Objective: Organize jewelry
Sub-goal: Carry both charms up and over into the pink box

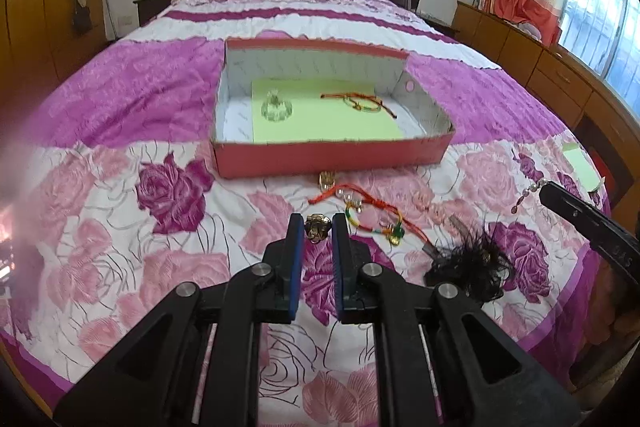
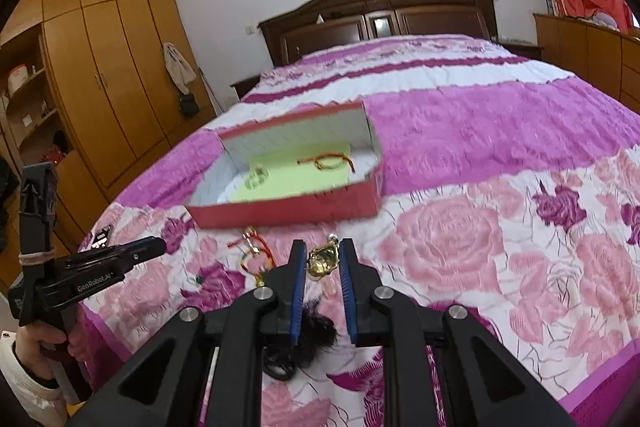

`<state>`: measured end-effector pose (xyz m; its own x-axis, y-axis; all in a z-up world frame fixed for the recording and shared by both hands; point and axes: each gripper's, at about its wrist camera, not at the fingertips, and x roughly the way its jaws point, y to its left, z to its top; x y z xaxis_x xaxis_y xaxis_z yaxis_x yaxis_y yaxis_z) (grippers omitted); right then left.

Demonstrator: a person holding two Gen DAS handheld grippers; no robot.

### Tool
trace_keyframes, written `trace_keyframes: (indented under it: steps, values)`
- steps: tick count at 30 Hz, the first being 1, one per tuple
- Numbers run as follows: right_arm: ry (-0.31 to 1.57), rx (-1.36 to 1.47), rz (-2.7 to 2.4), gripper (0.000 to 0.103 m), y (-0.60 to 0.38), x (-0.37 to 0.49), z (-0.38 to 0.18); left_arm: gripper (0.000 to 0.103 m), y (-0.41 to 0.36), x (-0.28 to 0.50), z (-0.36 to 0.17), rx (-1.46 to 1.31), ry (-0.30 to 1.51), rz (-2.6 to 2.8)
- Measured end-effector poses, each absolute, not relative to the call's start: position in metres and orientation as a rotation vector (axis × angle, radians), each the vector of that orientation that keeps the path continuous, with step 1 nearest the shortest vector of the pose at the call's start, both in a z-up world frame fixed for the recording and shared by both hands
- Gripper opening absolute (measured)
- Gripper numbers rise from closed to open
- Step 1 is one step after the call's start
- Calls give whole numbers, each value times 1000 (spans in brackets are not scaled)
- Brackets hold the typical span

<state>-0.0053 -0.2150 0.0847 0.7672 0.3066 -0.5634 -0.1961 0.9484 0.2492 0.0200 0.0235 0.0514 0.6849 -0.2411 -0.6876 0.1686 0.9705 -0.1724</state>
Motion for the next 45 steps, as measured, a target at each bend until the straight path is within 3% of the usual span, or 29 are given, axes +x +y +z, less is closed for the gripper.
trace_keyframes:
  steps: [18, 45]
  values:
    - [527, 154, 306, 18, -198, 20, 111, 5, 27, 38, 89, -91, 622, -181]
    - [492, 97, 341, 18, -172, 94, 117, 5, 36, 96, 92, -86, 546, -114]
